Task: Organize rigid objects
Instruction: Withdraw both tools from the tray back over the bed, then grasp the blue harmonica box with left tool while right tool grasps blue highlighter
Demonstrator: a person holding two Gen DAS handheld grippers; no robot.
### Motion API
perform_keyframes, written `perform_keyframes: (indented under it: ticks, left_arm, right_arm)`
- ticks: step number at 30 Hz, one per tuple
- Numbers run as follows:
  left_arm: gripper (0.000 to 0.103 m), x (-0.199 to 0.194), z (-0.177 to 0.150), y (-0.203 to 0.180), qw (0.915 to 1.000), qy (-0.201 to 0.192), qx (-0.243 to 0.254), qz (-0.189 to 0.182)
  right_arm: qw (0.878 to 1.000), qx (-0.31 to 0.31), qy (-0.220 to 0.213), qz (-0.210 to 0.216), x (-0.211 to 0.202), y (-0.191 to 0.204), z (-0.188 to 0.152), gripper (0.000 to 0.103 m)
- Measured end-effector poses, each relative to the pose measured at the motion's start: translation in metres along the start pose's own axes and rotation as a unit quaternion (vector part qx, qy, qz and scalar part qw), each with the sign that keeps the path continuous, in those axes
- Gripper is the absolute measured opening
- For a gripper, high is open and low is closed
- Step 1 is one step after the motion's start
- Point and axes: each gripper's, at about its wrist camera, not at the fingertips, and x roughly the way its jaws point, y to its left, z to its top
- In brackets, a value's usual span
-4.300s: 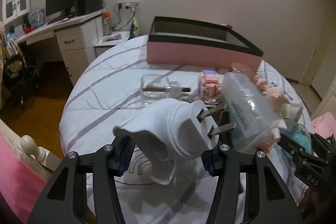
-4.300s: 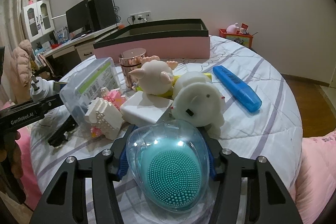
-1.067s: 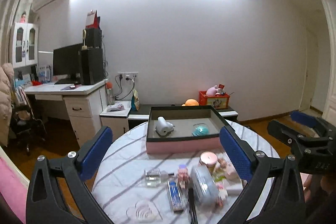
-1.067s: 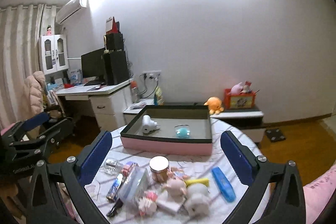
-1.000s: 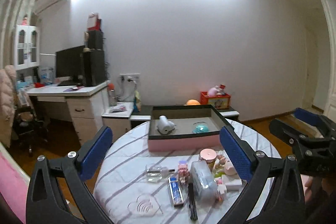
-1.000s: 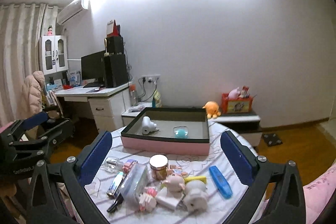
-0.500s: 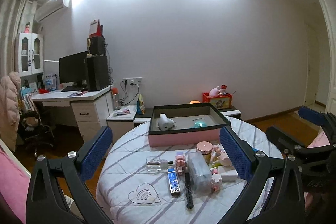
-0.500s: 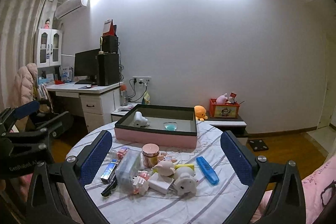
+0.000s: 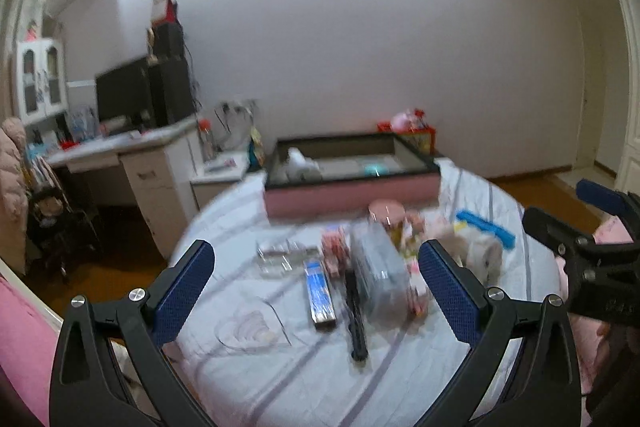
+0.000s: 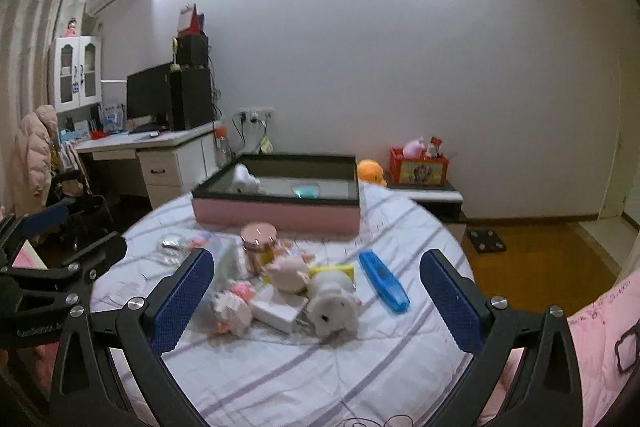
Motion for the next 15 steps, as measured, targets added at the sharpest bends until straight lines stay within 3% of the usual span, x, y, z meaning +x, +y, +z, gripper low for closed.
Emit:
perform_keyframes:
  ticks: [7, 12, 15]
  left_arm:
    - [0.103, 0.041, -0.035, -0.003, 0.9973, 0.073, 0.001, -0.005]
    - [0.103, 0.054, -0.042, 0.005, 0.995, 0.096, -0.021, -0.015]
    - [0.103, 0.057, -0.038, 0.011, 0.9955, 0.093, -0.019, 0.003]
  right_arm:
    - [0.998, 0.018, 0.055, -0.001, 0.033, -0.019, -0.024, 0.103]
    - [0.997, 0.03, 0.077, 0.0, 0.047, -0.03, -0.034, 0.103]
    - [0.996, 0.035, 0.086, 0.001, 0.056, -0.034, -0.038, 0.103]
